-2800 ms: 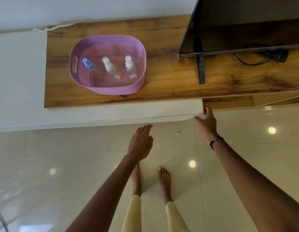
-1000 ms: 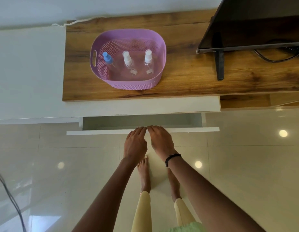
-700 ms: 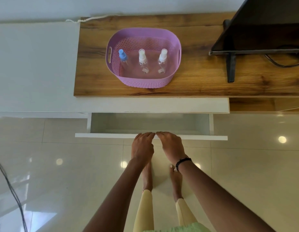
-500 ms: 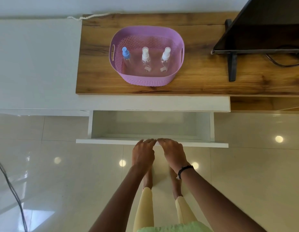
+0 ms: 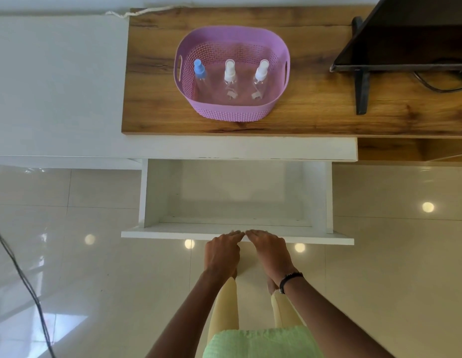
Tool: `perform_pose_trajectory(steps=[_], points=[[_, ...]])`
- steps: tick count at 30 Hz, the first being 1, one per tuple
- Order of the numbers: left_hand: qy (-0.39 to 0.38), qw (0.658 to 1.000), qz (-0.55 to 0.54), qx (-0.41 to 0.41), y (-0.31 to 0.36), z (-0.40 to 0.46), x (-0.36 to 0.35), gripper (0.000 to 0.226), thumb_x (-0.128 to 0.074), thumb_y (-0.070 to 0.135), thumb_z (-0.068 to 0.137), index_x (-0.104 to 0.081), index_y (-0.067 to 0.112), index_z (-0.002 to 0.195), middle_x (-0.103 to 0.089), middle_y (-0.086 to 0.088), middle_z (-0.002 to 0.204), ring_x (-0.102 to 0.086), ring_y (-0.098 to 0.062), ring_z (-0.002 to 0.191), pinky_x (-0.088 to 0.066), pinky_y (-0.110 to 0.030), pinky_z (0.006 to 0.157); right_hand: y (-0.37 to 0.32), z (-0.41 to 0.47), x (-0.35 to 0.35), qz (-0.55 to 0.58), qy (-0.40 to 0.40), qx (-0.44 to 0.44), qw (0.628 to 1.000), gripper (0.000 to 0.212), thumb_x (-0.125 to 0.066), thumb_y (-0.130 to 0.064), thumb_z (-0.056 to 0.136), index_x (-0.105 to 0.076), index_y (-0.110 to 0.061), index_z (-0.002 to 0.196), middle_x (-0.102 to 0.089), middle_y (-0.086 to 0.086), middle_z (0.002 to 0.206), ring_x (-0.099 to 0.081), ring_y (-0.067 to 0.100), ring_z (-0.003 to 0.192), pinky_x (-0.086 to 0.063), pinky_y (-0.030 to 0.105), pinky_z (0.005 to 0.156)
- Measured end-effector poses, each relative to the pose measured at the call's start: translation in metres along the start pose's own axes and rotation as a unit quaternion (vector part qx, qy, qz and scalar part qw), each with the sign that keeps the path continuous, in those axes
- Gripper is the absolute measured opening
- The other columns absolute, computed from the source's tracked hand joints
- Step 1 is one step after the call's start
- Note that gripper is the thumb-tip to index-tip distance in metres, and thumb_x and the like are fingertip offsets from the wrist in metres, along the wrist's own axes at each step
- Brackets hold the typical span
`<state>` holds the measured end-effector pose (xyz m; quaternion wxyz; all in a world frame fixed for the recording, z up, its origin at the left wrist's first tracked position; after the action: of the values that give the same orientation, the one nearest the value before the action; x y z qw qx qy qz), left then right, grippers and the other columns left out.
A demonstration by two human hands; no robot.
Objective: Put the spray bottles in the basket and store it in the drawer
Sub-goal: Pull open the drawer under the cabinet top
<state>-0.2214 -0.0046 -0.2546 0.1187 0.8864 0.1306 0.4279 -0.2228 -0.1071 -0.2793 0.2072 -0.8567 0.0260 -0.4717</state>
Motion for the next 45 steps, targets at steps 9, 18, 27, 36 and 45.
perform_pose_trajectory(steps=[9,18,27,36,45], points=[[-0.006,1.0,0.01,-0.009,0.001,-0.01,-0.005,0.043,-0.041,0.016,0.098,-0.043,0.031,0.138,-0.046,0.011,0.145,-0.054,-0.012,0.123,-0.051,-0.03,0.091,0.0,-0.01,-0.011,-0.005,-0.023,-0.002,1.0,0.046,-0.088,-0.016,0.062,-0.071,-0.017,0.104,-0.075,0.0,0.099,-0.072,0.013,0.085,-0.061,0.027,0.069],[-0.01,1.0,0.018,-0.002,0.0,-0.008,-0.006,0.046,-0.042,0.012,0.096,-0.045,0.032,0.137,-0.048,0.01,0.143,-0.055,-0.014,0.123,-0.05,-0.03,0.091,0.0,-0.007,-0.011,0.002,-0.037,-0.005,0.999,0.047,-0.087,-0.009,0.061,-0.071,-0.014,0.105,-0.075,0.003,0.1,-0.073,0.018,0.086,-0.061,0.032,0.07],[-0.022,0.999,0.044,0.004,0.0,-0.009,-0.009,0.045,-0.042,0.011,0.095,-0.05,0.031,0.134,-0.06,0.007,0.132,-0.063,-0.017,0.11,-0.051,-0.029,0.083,-0.001,-0.011,-0.01,0.007,-0.025,0.007,1.0,0.046,-0.086,-0.01,0.061,-0.071,-0.016,0.105,-0.075,0.002,0.099,-0.073,0.017,0.086,-0.061,0.03,0.069],[-0.053,0.998,0.021,0.003,-0.004,-0.011,-0.015,0.038,-0.043,0.018,0.096,-0.054,0.031,0.13,-0.067,0.005,0.123,-0.066,-0.017,0.105,-0.052,-0.03,0.084,-0.005,-0.015,-0.011,0.015,-0.068,0.056,0.996,0.042,-0.065,-0.008,0.085,-0.057,-0.014,0.126,-0.067,0.006,0.121,-0.063,0.021,0.109,-0.054,0.033,0.09],[0.009,0.987,-0.159,0.035,-0.026,0.024,0.062,0.041,-0.05,0.021,0.095,-0.048,0.023,0.136,-0.056,-0.005,0.137,-0.058,-0.023,0.119,-0.045,-0.032,0.099,0.02,0.028,0.104,0.205,0.103,-0.025,0.973,0.037,-0.055,-0.031,0.094,-0.059,-0.012,0.125,-0.064,0.006,0.124,-0.061,0.019,0.112,-0.05,0.032,0.096]])
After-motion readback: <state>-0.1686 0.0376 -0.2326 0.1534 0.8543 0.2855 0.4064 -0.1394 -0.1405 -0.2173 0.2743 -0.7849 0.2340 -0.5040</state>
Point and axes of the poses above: each hand's wrist, its own z-axis towards the middle knuckle, its own x-axis out of the back of the hand, y = z × x, the point moved 8 cm from there along z, towards the middle knuckle
